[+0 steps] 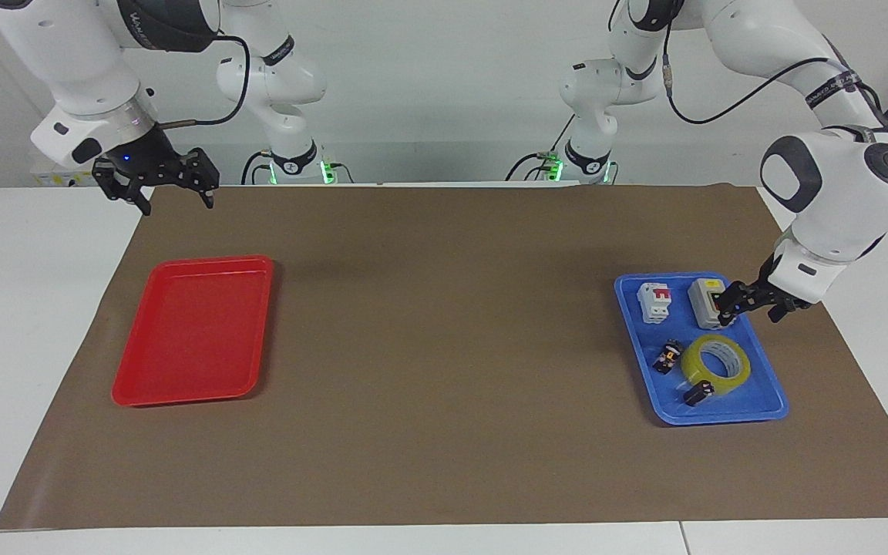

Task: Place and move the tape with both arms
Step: 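Reach the left gripper down to the yellow tape roll in the blue tray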

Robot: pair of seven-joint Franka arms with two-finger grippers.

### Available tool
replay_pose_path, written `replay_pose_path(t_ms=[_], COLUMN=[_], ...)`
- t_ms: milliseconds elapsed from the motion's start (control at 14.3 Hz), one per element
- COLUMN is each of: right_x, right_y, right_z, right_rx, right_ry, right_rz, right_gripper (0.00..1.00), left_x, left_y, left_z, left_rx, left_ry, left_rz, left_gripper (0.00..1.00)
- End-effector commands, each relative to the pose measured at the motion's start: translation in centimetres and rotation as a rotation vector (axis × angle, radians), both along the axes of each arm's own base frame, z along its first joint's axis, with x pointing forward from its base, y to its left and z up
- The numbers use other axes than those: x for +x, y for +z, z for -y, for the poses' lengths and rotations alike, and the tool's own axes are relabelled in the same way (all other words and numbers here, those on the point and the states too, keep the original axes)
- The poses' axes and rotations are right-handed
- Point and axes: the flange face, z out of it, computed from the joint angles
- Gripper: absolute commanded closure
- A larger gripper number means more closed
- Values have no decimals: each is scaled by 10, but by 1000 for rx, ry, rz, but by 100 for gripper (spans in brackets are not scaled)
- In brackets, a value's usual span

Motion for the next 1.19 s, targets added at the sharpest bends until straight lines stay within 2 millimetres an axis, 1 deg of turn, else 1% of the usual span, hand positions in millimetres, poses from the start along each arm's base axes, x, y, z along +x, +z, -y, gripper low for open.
replay_pose_path(t_ms=[0,140,491,631,771,841,911,1051,1121], right_x=[0,0,0,0,0,0,0,0,0], right_y=[2,2,2,2,2,2,2,2,2], right_z=[3,3,3,3,3,3,3,3,2], right_rx=[20,20,20,20,20,20,20,20,20], right_ry=[3,3,3,3,3,3,3,3,4], right_rz=[13,12,12,12,12,12,12,12,12], right_gripper=[0,0,0,0,0,0,0,0,0], left_x=[0,0,-1,-1,-1,-5,-7,-8,-7], left_y=[-4,-5,-6,-6,-17,-33,-41,-55,-69], left_z=[-23,-16,-16,-20,-26,-35,-39,-39,-39], left_rx=[5,4,4,5,8,11,14,15,12], left_ry=[4,-5,-5,0,-16,-32,-31,-31,-32], left_rz=[10,2,-1,8,31,38,53,52,31], left_gripper=[0,0,0,0,0,0,0,0,0])
